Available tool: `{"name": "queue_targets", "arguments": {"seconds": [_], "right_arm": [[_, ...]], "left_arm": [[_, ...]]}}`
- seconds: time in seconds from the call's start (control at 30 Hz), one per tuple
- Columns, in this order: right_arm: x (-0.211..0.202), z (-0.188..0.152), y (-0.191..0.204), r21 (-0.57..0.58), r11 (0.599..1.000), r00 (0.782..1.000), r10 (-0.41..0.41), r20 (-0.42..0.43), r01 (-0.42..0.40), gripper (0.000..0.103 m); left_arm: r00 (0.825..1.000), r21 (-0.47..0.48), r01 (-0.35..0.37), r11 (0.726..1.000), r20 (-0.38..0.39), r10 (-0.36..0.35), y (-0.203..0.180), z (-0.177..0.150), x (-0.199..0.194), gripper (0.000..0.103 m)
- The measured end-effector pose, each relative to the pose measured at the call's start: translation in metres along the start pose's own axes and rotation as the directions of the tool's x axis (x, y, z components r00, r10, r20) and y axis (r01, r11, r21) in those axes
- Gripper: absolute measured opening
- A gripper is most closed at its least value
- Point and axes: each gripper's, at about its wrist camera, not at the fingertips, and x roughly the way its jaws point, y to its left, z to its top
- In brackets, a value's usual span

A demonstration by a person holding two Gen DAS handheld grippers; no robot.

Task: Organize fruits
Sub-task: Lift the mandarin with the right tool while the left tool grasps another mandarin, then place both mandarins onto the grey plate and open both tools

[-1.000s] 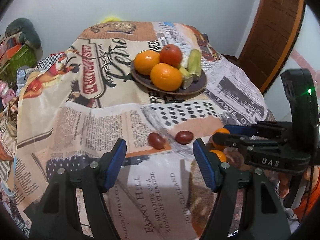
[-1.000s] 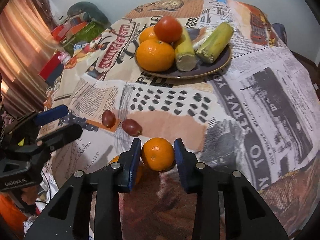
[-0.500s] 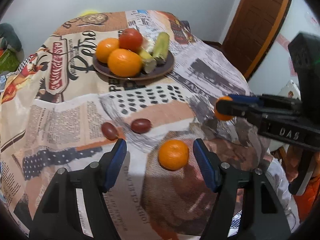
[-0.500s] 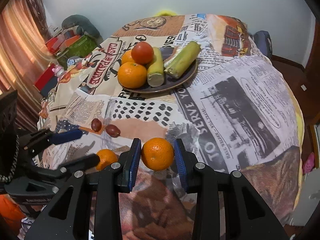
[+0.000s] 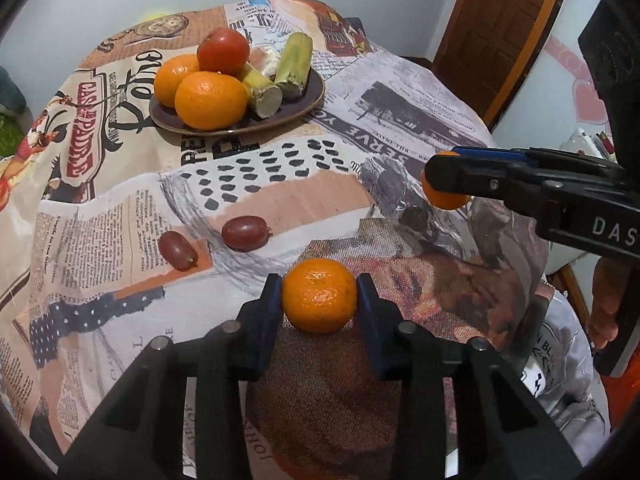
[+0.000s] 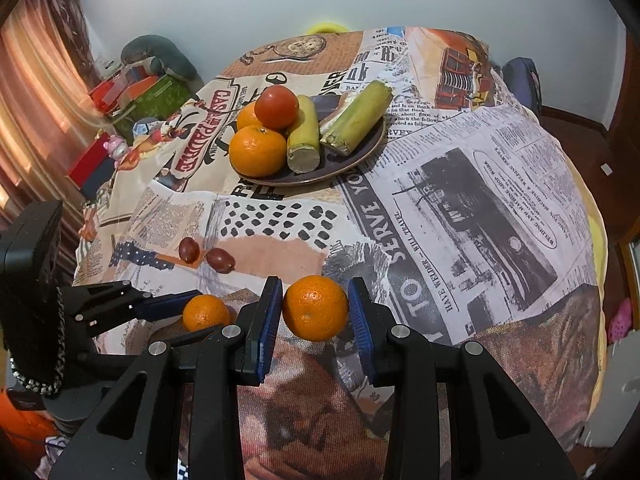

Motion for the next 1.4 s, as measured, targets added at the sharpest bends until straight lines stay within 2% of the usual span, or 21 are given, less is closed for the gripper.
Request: {"name": "queue_targets", "arguments": {"seconds": [0.27, 0.6, 1.07, 1.4], "right_arm": [[-0.001, 0.015, 0.002, -0.012, 1.0, 1.0, 0.001, 0.029, -0.001, 0.031], [0.007, 0.049, 0.002, -0.028, 1.0, 0.997, 0.009, 0.075, -0.007, 0.031], [0.04, 0.091, -0.008, -0.039, 0.999, 0.994, 0.01, 0.106, -0.006, 0.031], [0.074, 0.097, -0.013, -0.027, 0.999, 0.997, 0.027, 0.067, -0.026, 0.031]], "left_arm": [[0.997, -0.034, -0.043, 0.999, 0.063, 0.045, 0.021, 0.018, -0.018, 0.037], [0.981, -0.089, -0.111, 0.99, 0.149, 0.123, 0.062, 0.056, -0.037, 0.037], [0.968, -0.142, -0.139, 0.98, 0.189, 0.164, 0.105, 0.107, -0.013, 0.037], [0.968, -0.16, -0.139, 0.977, 0.187, 0.168, 0.121, 0.131, 0.015, 0.037]]}}
